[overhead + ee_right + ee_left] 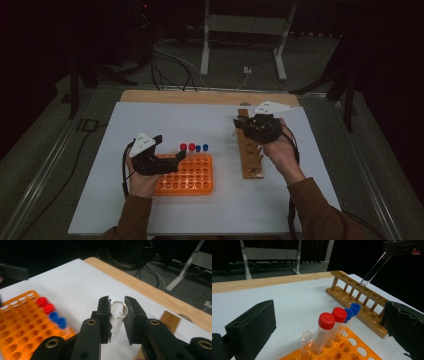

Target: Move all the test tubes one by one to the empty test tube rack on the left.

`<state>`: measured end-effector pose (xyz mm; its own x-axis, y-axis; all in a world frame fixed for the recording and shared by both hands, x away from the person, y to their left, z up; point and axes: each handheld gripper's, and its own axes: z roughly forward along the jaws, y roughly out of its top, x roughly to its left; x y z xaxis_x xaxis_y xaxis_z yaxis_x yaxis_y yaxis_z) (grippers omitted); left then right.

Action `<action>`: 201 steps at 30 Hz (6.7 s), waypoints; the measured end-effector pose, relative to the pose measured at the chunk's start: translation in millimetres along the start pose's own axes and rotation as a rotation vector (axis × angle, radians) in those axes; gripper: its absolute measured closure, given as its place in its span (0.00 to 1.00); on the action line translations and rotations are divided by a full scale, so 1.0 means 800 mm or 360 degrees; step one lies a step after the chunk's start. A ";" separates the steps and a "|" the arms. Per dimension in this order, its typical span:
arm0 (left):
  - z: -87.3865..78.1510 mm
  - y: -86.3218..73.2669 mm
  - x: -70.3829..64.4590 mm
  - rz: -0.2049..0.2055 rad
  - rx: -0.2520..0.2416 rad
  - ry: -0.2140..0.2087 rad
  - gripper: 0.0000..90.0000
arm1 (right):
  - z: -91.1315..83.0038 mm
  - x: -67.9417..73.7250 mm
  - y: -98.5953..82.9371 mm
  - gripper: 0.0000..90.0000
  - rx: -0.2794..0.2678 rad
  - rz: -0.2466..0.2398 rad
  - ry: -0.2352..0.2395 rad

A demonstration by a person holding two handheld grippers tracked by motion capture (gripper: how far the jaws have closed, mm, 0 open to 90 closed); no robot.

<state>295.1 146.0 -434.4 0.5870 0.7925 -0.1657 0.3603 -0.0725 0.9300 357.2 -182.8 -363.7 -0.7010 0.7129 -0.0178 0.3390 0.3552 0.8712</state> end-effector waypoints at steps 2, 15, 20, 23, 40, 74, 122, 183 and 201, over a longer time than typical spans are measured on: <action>0.002 0.002 -0.006 0.0035 0.0015 -0.0008 0.01 | -0.002 0.007 0.003 0.84 -0.0005 0.0003 0.0040; 0.013 0.008 -0.036 0.0155 0.0039 -0.0167 0.19 | -0.004 0.055 0.014 0.84 -0.0001 -0.0052 0.0272; 0.016 0.011 -0.050 0.0228 0.0048 -0.0201 0.26 | 0.005 0.075 0.018 0.84 0.0036 -0.0083 0.0345; 0.017 0.009 -0.054 0.0253 0.0050 -0.0227 0.42 | 0.014 0.087 0.018 0.84 0.0064 -0.0096 0.0378; 0.018 0.006 -0.053 0.0249 0.0052 -0.0316 0.83 | 0.040 0.109 0.016 0.84 0.0101 -0.0068 0.0500; -0.007 0.007 -0.016 0.0137 -0.0016 -0.0087 0.85 | 0.021 0.069 -0.017 0.00 -0.0079 0.0013 0.0076; -0.008 -0.016 0.022 0.0096 -0.0044 0.0195 0.85 | -0.037 0.018 -0.100 0.00 -0.0115 0.0122 -0.0222; 0.023 -0.047 0.030 0.0011 0.0443 0.0268 0.86 | -0.051 0.010 -0.124 0.00 -0.0118 0.0190 -0.0233; 0.029 -0.050 0.021 0.0141 0.0562 0.0301 0.86 | -0.055 0.006 -0.133 0.00 -0.0087 0.0204 -0.0242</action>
<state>307.7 148.3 -482.1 0.4953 0.8687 0.0038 0.5605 -0.3230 0.7626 290.4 -243.7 -435.3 -0.5502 0.8347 0.0246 0.3817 0.2251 0.8965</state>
